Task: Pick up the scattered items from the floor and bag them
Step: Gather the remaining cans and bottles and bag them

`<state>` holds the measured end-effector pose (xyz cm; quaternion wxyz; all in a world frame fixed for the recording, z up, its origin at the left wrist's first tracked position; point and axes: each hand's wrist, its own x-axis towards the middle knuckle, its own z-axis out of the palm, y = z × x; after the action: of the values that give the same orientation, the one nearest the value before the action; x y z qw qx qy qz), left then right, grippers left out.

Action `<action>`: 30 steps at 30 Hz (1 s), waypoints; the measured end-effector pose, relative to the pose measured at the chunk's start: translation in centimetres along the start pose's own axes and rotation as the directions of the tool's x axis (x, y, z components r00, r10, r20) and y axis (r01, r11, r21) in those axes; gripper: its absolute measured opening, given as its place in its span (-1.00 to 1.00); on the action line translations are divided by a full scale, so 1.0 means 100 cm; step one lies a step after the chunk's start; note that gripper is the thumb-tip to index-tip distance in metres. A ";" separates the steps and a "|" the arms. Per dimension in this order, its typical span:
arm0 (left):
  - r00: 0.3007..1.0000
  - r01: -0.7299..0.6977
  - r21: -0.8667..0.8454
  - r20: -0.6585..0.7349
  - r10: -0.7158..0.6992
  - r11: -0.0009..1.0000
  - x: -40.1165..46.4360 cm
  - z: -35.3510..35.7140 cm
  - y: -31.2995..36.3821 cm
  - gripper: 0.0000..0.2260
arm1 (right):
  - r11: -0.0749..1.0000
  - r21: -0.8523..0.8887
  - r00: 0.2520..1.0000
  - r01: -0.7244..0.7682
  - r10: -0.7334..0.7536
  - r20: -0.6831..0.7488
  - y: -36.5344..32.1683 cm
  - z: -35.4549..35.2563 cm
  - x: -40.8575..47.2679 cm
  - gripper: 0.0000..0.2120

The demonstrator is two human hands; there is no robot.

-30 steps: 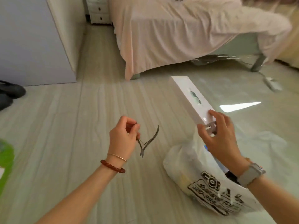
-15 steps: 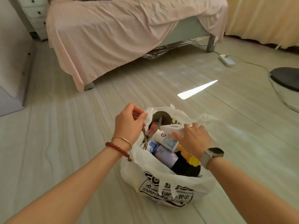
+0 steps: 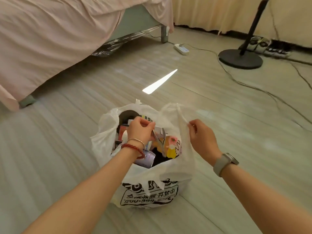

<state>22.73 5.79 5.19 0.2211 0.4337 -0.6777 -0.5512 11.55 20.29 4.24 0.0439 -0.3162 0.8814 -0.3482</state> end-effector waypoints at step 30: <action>0.783 -0.450 0.275 -0.337 0.523 0.850 0.002 -0.090 0.096 -0.82 | 0.919 0.212 0.872 0.333 -0.215 -0.440 -0.120 -0.012 0.037 -0.87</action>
<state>26.32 0.78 16.78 0.4499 0.3647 -0.7535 -0.3112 14.57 12.13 13.41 -0.1466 -0.3500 0.7579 -0.5306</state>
